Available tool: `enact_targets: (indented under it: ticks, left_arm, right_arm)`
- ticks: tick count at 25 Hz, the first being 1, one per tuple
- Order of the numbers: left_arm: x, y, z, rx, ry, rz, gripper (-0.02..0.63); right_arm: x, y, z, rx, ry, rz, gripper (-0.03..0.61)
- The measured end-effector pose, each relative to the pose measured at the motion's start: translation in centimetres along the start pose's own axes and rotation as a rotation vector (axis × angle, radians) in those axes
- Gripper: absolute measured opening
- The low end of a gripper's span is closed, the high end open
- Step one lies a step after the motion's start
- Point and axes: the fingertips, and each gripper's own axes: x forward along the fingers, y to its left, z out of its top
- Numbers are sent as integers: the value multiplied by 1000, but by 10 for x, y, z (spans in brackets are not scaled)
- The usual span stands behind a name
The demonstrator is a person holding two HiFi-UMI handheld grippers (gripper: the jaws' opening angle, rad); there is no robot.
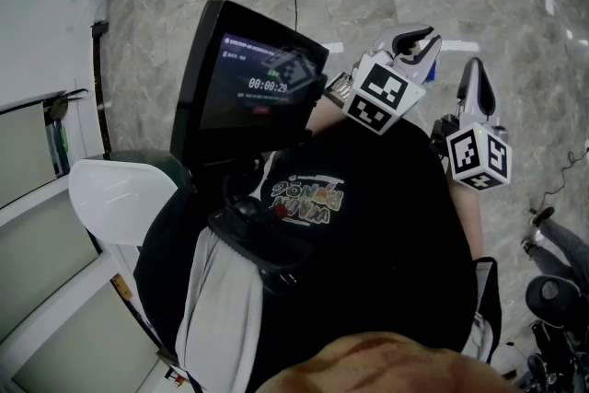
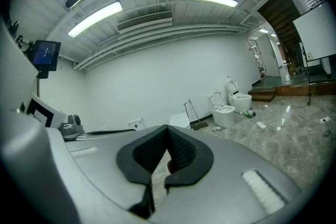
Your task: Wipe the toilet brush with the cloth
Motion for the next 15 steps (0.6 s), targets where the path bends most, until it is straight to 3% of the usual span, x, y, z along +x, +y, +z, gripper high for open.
enact_targets:
  ticks: [15]
  left_arm:
    - [-1, 2, 1, 6, 1, 2, 49]
  right_arm:
    - [0, 1, 2, 2, -11, -1, 1]
